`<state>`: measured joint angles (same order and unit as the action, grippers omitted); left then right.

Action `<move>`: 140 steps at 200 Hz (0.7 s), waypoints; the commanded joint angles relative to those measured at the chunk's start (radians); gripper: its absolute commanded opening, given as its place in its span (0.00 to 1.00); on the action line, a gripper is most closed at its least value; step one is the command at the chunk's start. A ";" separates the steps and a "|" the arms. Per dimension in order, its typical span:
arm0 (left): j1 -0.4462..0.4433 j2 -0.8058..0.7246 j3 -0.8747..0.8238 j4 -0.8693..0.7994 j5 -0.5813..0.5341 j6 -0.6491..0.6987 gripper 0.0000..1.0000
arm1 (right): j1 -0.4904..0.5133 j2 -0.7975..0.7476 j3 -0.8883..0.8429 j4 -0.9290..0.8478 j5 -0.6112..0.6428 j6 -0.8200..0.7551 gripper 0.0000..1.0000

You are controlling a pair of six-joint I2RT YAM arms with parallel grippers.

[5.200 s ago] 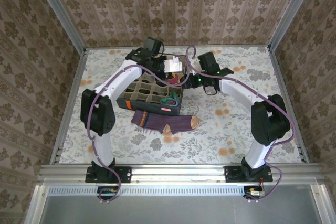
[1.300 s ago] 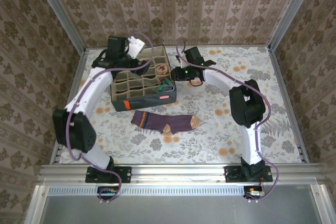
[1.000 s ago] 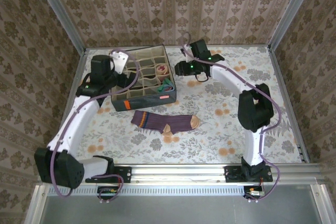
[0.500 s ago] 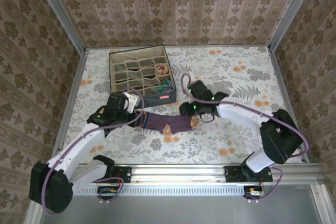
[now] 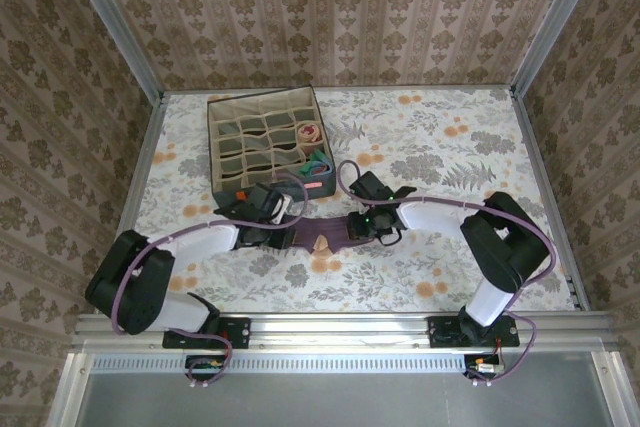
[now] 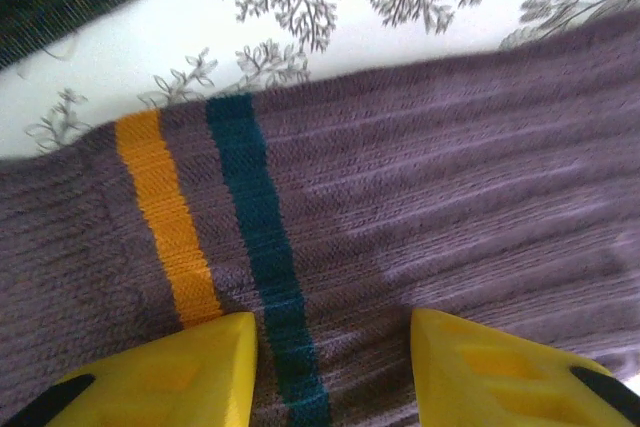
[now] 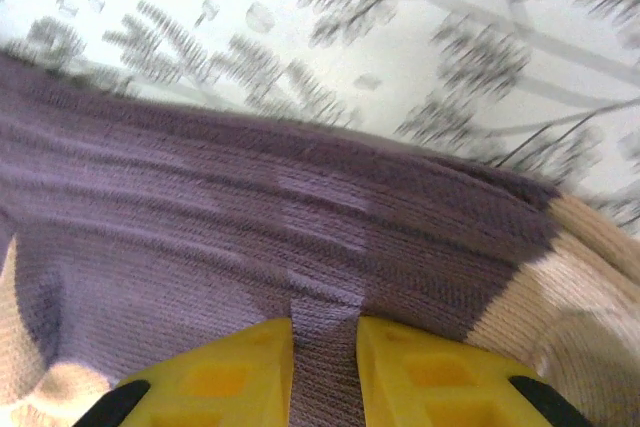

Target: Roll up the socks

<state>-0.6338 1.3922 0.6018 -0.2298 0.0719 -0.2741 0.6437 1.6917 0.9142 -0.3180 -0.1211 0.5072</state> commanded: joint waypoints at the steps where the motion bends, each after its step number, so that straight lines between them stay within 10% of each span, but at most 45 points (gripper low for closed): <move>1: -0.047 0.010 -0.026 0.012 -0.027 -0.081 0.42 | -0.085 0.057 0.018 -0.095 0.022 -0.070 0.19; 97: -0.507 0.165 0.170 0.101 -0.058 -0.287 0.42 | -0.363 0.253 0.456 -0.308 0.014 -0.355 0.21; 140: -0.493 0.138 0.280 -0.001 -0.090 -0.167 0.46 | -0.364 0.121 0.440 -0.315 0.030 -0.403 0.34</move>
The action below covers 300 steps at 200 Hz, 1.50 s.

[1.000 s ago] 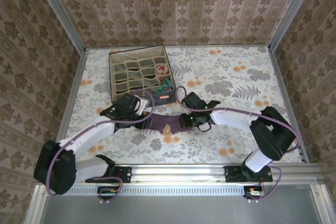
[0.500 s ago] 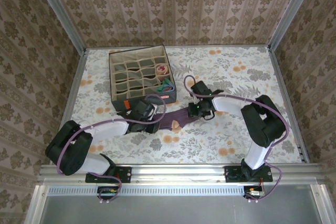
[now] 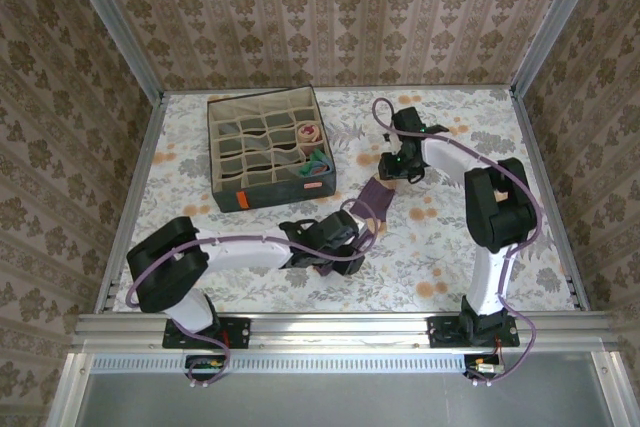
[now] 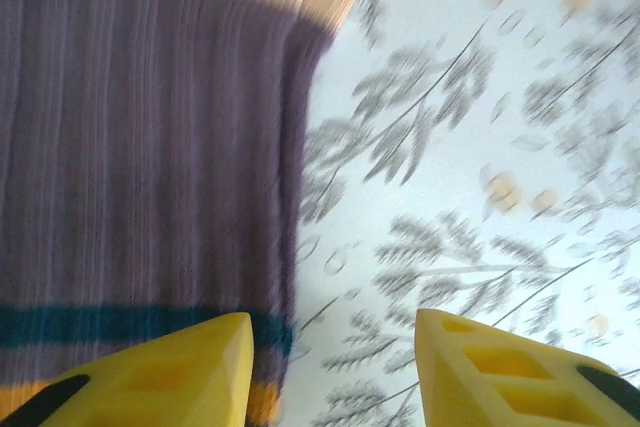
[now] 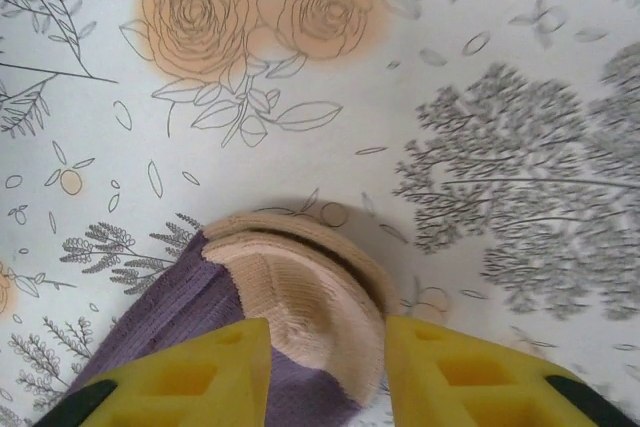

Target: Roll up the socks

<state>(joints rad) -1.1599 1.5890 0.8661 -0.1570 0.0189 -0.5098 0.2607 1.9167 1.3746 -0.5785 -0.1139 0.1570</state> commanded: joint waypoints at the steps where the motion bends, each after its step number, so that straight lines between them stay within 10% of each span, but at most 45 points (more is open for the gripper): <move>1: 0.035 -0.063 0.015 -0.074 -0.037 0.072 0.46 | 0.021 -0.109 -0.022 -0.054 0.022 -0.052 0.34; 87: 0.432 -0.414 -0.212 -0.176 0.080 0.185 0.43 | 0.599 -0.400 -0.411 0.136 0.235 0.146 0.36; 138: 0.595 -0.521 -0.307 -0.216 0.150 0.202 0.43 | 0.912 -0.214 -0.315 0.075 0.396 0.233 0.43; 202: 0.634 -0.498 -0.363 -0.180 0.195 0.210 0.42 | 0.947 -0.013 -0.194 -0.028 0.429 0.202 0.46; 260: 0.641 -0.508 -0.371 -0.083 0.282 0.287 0.42 | 0.943 -0.050 -0.265 -0.012 0.395 0.171 0.00; 300: 0.641 -0.496 -0.368 0.055 0.387 0.392 0.42 | 0.858 -0.185 -0.406 0.101 0.225 0.137 0.00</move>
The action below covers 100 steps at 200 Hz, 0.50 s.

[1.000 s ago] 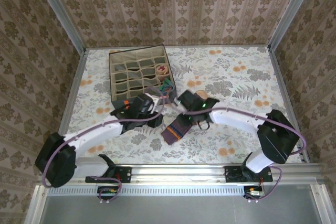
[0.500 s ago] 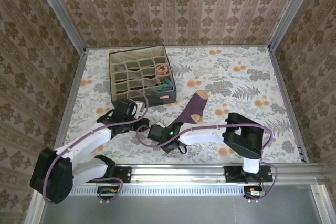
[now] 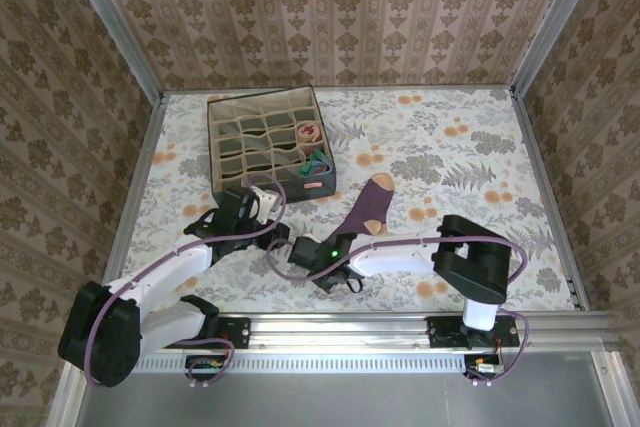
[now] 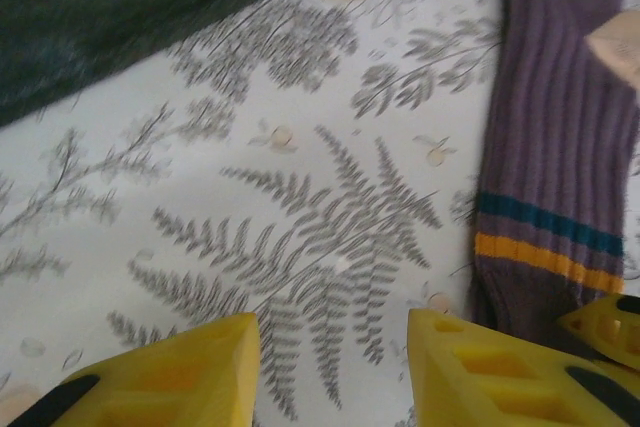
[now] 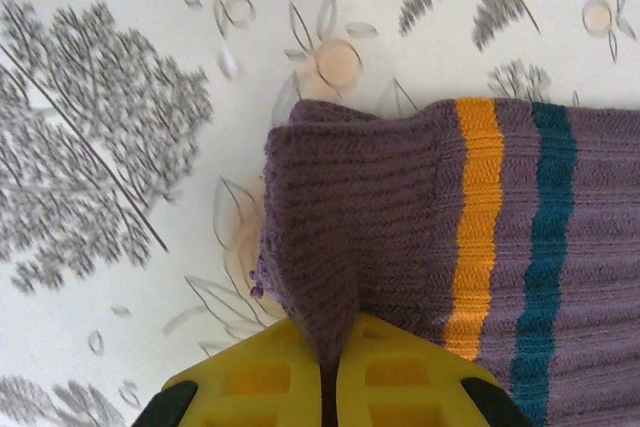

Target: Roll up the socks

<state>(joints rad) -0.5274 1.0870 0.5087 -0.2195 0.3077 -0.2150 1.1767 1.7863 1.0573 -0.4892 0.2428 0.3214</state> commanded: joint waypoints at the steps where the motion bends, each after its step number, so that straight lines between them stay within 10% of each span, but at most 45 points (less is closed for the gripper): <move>1: 0.009 0.006 -0.010 0.121 0.101 0.099 0.42 | -0.060 -0.059 -0.091 0.015 -0.139 -0.028 0.00; 100: -0.133 0.108 -0.152 0.518 0.431 0.583 0.51 | -0.340 -0.276 -0.330 0.201 -0.607 -0.063 0.00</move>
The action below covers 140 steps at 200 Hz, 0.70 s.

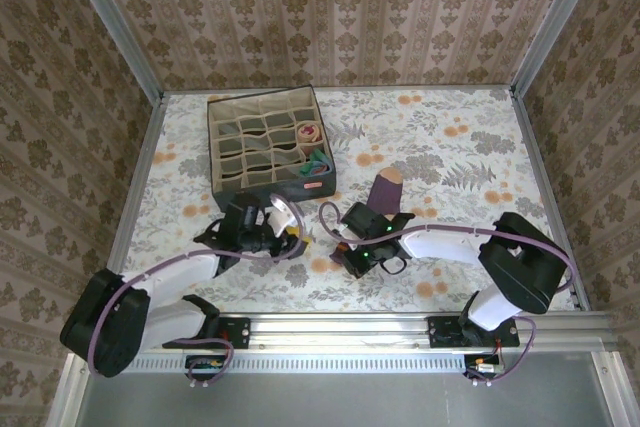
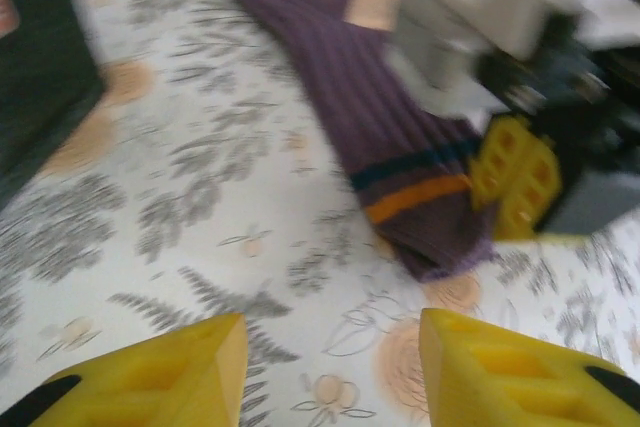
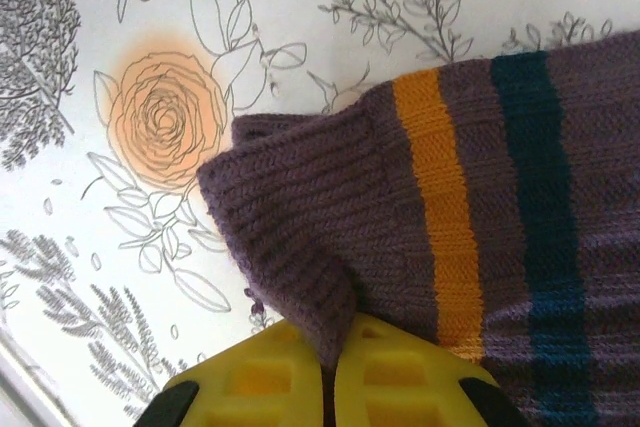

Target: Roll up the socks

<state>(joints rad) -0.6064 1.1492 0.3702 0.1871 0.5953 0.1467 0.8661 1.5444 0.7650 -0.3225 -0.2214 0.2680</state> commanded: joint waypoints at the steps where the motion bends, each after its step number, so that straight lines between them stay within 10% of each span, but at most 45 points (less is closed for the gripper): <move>1: -0.057 0.050 -0.013 0.112 0.148 0.228 0.51 | -0.032 -0.034 -0.041 0.036 -0.147 -0.010 0.00; 140: -0.207 0.465 0.189 0.174 0.265 0.448 0.53 | -0.221 -0.030 -0.116 0.051 -0.486 -0.013 0.00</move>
<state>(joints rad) -0.8005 1.5581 0.5167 0.3527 0.7925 0.5617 0.6624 1.4990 0.6502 -0.2523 -0.6262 0.2646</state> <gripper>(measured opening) 0.556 0.008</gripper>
